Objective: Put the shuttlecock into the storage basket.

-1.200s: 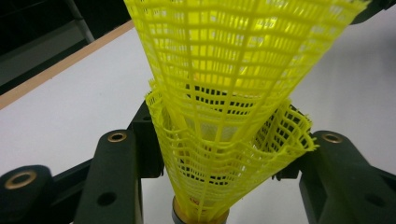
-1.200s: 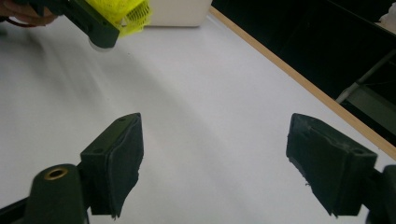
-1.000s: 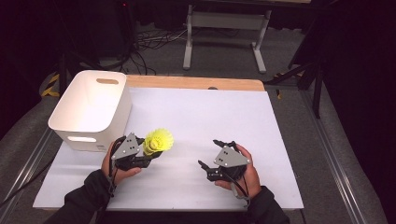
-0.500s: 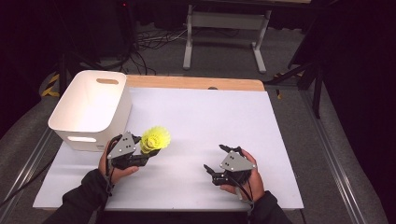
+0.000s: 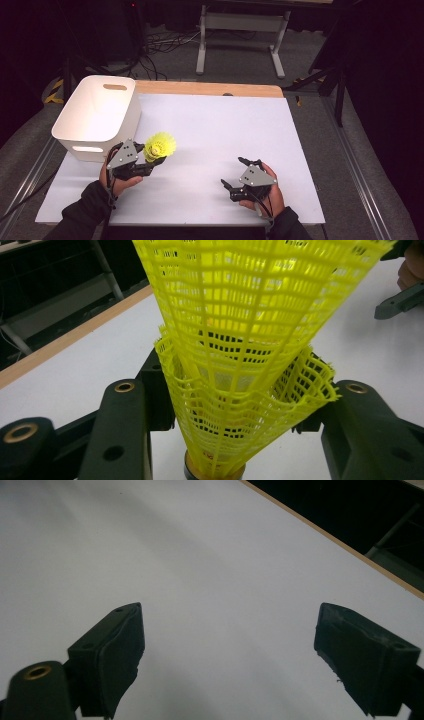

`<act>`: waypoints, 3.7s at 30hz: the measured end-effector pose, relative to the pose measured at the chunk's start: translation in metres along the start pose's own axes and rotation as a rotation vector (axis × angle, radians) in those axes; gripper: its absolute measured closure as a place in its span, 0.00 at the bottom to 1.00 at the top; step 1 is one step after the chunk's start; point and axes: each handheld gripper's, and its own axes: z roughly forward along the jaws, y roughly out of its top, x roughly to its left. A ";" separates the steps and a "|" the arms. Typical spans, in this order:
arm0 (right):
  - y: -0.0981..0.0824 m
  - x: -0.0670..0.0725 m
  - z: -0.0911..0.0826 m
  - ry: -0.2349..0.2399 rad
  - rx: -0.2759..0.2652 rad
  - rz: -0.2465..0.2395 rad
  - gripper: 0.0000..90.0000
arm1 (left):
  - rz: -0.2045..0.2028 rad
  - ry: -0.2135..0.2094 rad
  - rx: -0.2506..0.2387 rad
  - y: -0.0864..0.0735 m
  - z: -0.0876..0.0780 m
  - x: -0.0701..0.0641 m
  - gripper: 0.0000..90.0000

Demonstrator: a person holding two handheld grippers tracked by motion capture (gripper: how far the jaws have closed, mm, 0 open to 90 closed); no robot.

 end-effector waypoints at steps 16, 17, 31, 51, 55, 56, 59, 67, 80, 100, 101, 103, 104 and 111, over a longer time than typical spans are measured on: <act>-0.004 -0.004 0.001 -0.015 -0.008 0.008 0.15 | -0.014 0.040 -0.036 0.003 -0.016 0.008 0.55; -0.004 -0.003 0.001 -0.016 -0.008 0.007 0.15 | -0.011 0.044 -0.034 0.003 -0.017 0.009 0.55; -0.004 -0.004 0.002 -0.014 -0.006 0.006 0.15 | -0.024 0.065 -0.060 0.004 -0.025 0.014 0.54; -0.004 -0.005 0.002 -0.019 -0.016 0.004 0.15 | -0.048 0.108 -0.097 0.007 -0.044 0.022 0.55; -0.004 -0.005 0.003 -0.021 -0.013 0.004 0.16 | -0.048 0.110 -0.099 0.007 -0.044 0.022 0.55; -0.004 -0.005 0.003 -0.022 -0.013 0.005 0.16 | -0.044 0.113 -0.100 0.007 -0.045 0.023 0.55; -0.004 -0.005 0.003 -0.020 -0.014 0.005 0.15 | -0.041 0.121 -0.102 0.008 -0.048 0.024 0.55; -0.004 -0.006 0.003 -0.021 -0.015 0.010 0.16 | -0.054 0.129 -0.112 0.008 -0.052 0.027 0.55; -0.004 -0.006 0.003 -0.013 -0.015 0.008 0.15 | -0.069 0.145 -0.129 0.010 -0.059 0.031 0.56; -0.004 -0.006 0.003 -0.013 -0.017 0.012 0.15 | -0.073 0.171 -0.151 0.011 -0.070 0.036 0.56; -0.004 -0.007 0.003 -0.014 -0.017 0.012 0.15 | -0.073 0.171 -0.151 0.011 -0.071 0.037 0.56; -0.004 -0.007 0.002 -0.014 -0.017 0.012 0.15 | -0.074 0.174 -0.157 0.011 -0.072 0.037 0.56; -0.004 -0.007 0.002 -0.014 -0.017 0.012 0.15 | -0.074 0.174 -0.157 0.011 -0.072 0.037 0.56; -0.004 -0.008 0.002 -0.015 -0.018 0.012 0.15 | -0.079 0.181 -0.163 0.012 -0.074 0.039 0.56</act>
